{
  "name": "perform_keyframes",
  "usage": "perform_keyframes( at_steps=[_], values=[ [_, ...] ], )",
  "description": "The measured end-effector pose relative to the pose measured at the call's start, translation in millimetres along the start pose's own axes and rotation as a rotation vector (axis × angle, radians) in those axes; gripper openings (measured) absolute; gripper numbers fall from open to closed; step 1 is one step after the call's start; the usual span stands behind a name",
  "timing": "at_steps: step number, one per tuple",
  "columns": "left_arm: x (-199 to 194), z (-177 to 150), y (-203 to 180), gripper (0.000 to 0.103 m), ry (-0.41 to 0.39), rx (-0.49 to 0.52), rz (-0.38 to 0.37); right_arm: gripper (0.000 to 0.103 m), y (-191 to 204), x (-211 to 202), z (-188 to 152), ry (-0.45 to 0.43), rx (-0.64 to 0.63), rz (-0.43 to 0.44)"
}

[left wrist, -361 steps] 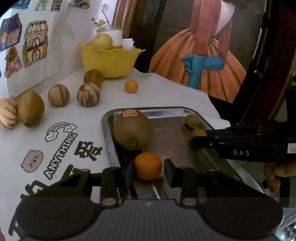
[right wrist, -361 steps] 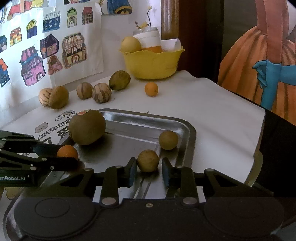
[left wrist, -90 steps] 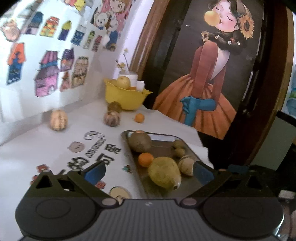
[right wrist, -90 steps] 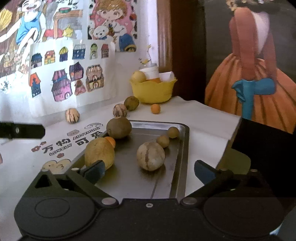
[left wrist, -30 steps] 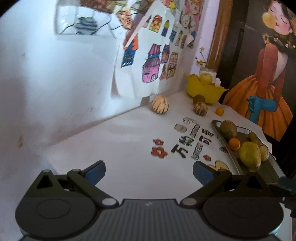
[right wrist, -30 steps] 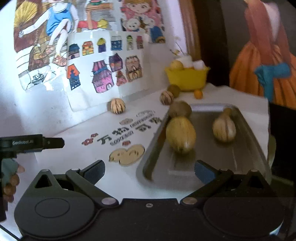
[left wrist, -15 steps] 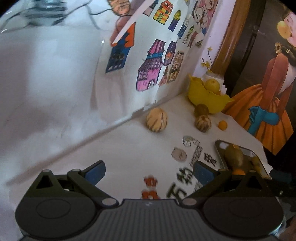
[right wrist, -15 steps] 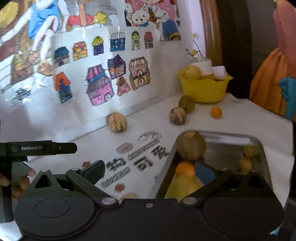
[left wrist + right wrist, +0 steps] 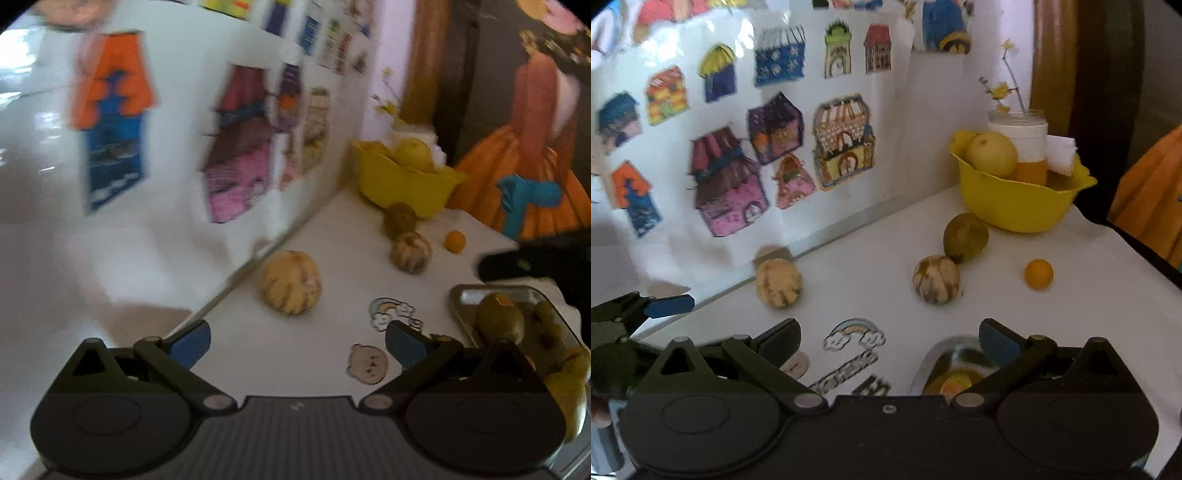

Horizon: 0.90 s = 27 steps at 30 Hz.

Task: Organize fruits
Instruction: 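Grasp the striped melon-like fruit with the left tool while the right tool grasps a mottled round fruit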

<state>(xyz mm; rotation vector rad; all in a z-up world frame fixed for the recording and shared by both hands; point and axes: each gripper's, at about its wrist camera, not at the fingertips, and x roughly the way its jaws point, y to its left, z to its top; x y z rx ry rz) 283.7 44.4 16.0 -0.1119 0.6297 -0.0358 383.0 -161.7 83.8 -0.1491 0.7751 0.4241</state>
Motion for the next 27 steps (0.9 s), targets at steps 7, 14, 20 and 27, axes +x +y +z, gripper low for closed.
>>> perform_keyframes(
  at_steps=[7, 14, 20, 27],
  values=[
    [25.7, 11.6, 0.9, 0.103, 0.003, 0.027, -0.007, 0.100, -19.7, 48.6, 25.8, 0.067, 0.095, 0.008],
    [42.2, 12.7, -8.9, 0.102, -0.002, 0.061, 0.025, 0.095, -31.9, 84.4, 36.9, 0.096, 0.193, -0.001],
    [50.5, 13.5, -19.9, 0.099, -0.013, 0.115, 0.044, 0.089, -31.6, 102.1, 39.5, 0.112, 0.198, -0.038],
    [60.4, 21.1, -14.7, 0.089, -0.017, 0.063, 0.053, 0.081, -33.2, 116.8, 39.8, 0.123, 0.225, -0.069]
  ],
)
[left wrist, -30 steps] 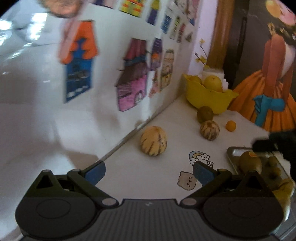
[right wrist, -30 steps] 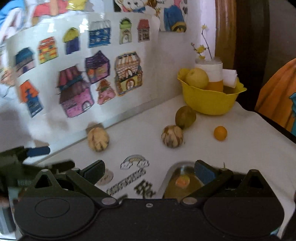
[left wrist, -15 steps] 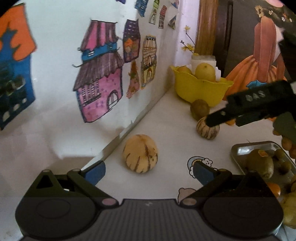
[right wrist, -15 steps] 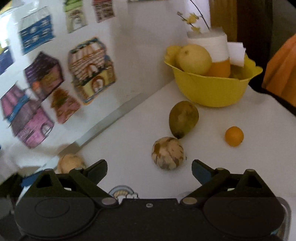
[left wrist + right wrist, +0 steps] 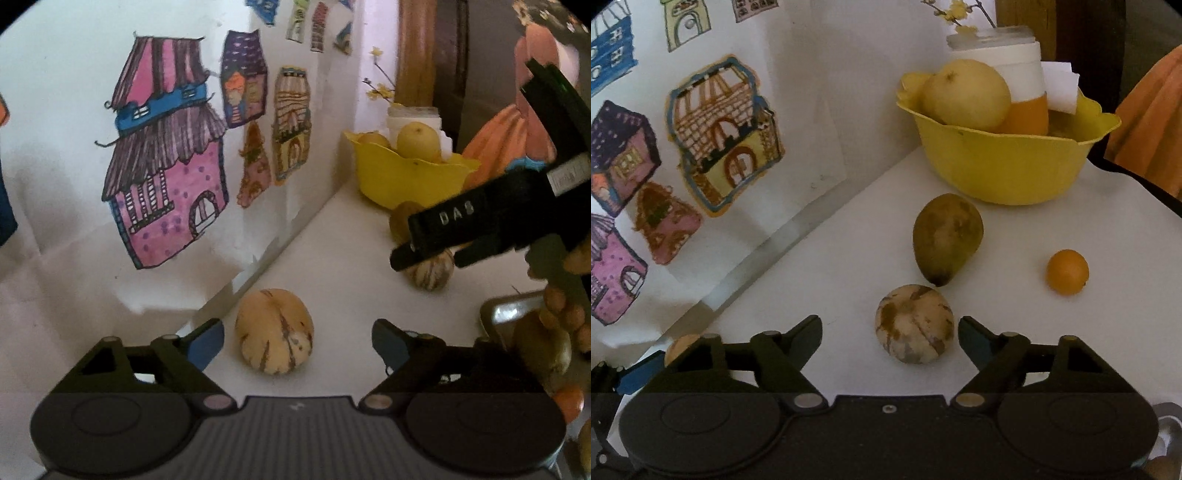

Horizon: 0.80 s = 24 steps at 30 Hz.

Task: Organize fruits
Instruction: 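Grasp the striped melon-like fruit with the left tool while the right tool grasps a mottled round fruit, then carry both held fruits over the metal tray and lower them in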

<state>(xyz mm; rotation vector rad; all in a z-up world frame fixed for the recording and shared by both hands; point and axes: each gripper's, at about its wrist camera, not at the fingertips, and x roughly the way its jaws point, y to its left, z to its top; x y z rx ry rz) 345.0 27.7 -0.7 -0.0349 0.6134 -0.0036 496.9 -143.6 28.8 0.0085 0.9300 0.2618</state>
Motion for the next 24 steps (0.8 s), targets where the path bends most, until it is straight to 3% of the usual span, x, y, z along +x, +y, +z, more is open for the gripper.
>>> perform_keyframes(
  at_steps=[11, 15, 20, 24],
  values=[
    [13.6, 0.9, 6.0, 0.074, 0.044, -0.042, 0.005, 0.074, -0.8, 8.3, -4.2, -0.009, 0.006, -0.018],
    [17.3, 2.6, 7.5, 0.069, 0.052, -0.064, 0.010, 0.067, -9.5, 16.8, -5.3, 0.020, 0.051, -0.009],
    [20.1, 2.7, 8.0, 0.062, 0.055, -0.066, 0.016, 0.064, -10.5, 17.1, -7.2, -0.003, 0.055, -0.009],
    [22.0, 5.0, 9.7, 0.053, 0.058, -0.084, 0.013, 0.056, -10.9, 15.9, -7.0, -0.007, 0.057, -0.014]
  ],
)
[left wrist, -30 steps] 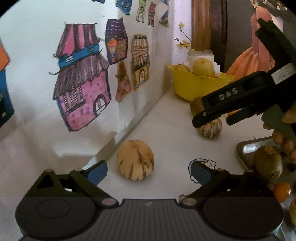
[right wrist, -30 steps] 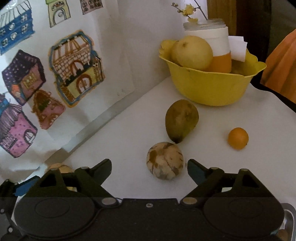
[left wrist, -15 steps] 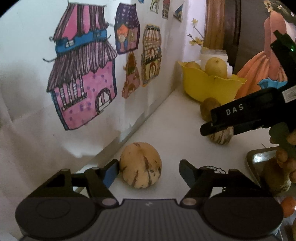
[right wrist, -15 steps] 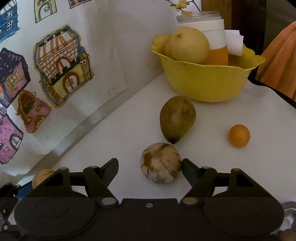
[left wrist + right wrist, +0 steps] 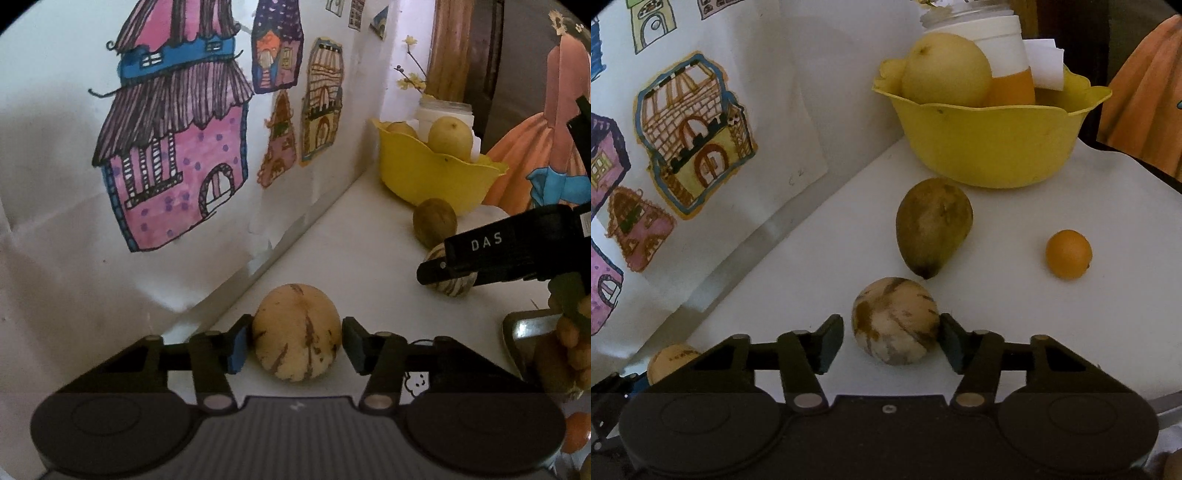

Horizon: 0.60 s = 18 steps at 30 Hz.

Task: Organize fruits
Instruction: 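Carry both held fruits over the metal tray and lower them in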

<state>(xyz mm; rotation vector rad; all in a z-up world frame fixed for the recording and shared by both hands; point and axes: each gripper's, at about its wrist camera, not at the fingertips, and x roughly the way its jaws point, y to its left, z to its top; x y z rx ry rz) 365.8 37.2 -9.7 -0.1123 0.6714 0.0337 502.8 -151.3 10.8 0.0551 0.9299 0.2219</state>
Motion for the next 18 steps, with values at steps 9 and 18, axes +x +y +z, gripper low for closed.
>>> perform_keyframes(
  at_steps=[9, 18],
  values=[
    [-1.4, -3.2, -2.8, 0.053, -0.004, 0.003, -0.026, 0.051, 0.4, -2.2, -3.7, -0.012, -0.015, 0.025],
    [-13.9, -13.3, -8.1, 0.052, -0.004, 0.022, -0.105, 0.050, 11.8, -15.5, -19.7, -0.014, -0.028, 0.101]
  ],
)
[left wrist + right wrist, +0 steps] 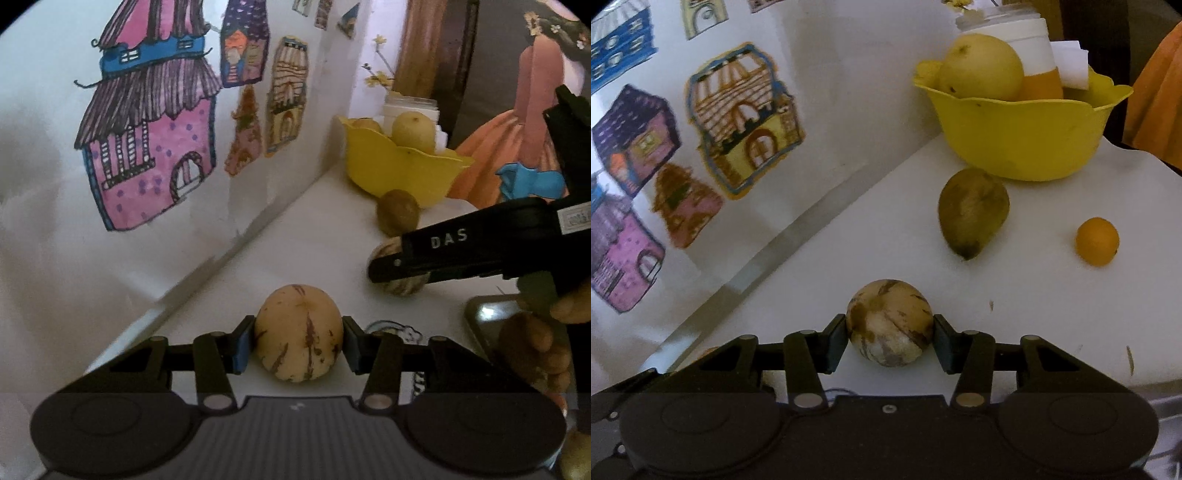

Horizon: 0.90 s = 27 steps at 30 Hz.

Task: Organize fruits
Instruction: 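Carry both held fruits over the metal tray and lower them in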

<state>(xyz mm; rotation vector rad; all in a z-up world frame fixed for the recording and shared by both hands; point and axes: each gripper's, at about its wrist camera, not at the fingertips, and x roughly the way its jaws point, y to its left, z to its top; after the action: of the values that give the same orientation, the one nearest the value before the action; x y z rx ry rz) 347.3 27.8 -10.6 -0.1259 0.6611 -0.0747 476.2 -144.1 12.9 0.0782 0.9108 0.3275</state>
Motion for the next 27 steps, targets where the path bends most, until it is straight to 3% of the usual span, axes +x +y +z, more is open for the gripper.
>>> perform_keyframes(
  at_steps=[14, 27],
  values=[
    [-40.1, -8.5, -11.6, 0.052, -0.057, 0.017, -0.066, 0.050, -3.6, -55.2, -22.3, -0.056, 0.039, 0.085],
    [-100.1, -8.2, -55.0, 0.052, -0.105, 0.058, -0.136, 0.050, -20.8, -164.5, -43.7, -0.150, 0.036, 0.076]
  ],
)
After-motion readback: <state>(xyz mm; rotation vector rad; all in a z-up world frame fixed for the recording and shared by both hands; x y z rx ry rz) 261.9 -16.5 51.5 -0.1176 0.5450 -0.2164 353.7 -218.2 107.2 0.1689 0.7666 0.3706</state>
